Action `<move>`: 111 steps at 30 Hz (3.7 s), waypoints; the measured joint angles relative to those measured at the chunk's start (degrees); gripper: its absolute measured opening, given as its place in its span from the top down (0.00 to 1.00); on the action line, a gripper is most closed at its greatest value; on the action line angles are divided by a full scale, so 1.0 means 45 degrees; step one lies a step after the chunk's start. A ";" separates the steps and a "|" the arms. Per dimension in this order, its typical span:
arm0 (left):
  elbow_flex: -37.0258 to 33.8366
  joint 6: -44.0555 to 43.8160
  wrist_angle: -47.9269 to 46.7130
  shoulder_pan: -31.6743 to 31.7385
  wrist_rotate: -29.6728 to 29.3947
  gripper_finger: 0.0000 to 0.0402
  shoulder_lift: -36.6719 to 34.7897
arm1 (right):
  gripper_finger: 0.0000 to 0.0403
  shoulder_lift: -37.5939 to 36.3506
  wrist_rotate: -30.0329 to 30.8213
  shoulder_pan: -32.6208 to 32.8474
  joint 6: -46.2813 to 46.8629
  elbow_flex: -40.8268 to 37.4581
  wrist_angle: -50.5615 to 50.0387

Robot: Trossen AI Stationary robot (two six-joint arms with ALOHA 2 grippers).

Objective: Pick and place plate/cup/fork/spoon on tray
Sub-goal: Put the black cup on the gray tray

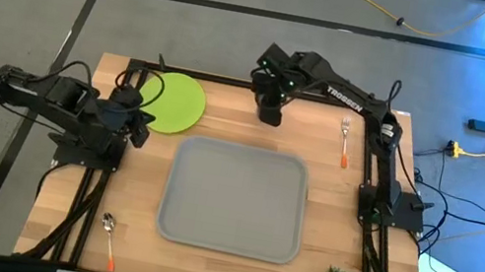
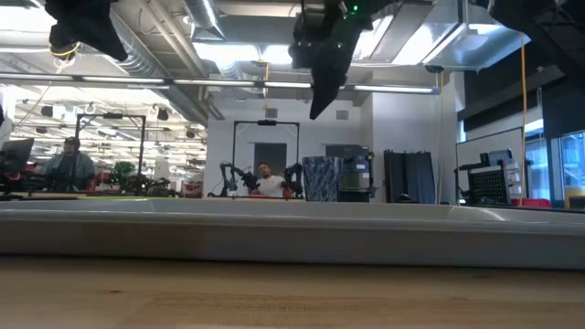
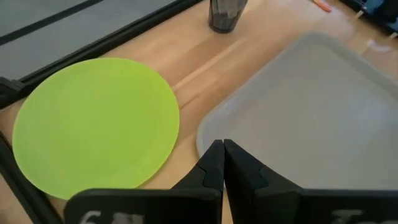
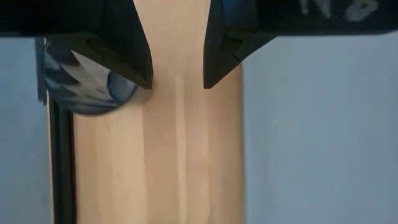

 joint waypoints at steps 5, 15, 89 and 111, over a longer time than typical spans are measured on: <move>0.0000 0.0002 0.0005 0.0000 -0.0044 1.00 -0.0004 | 0.64 0.0390 0.0009 -0.0242 0.0540 0.0000 -0.0032; 0.0000 0.0066 0.0005 0.0000 -0.0052 1.00 -0.0010 | 0.64 0.1183 0.0116 -0.0557 0.1083 -0.0010 -0.0005; -0.0010 0.0146 0.0010 -0.0003 -0.0049 1.00 -0.0015 | 0.97 -0.0651 0.0208 0.3366 0.2635 0.2576 -0.4219; -0.0010 0.1461 0.0291 -0.0005 0.0100 1.00 -0.0015 | 0.97 -0.4555 0.1604 0.5728 0.9803 -0.6888 -0.0503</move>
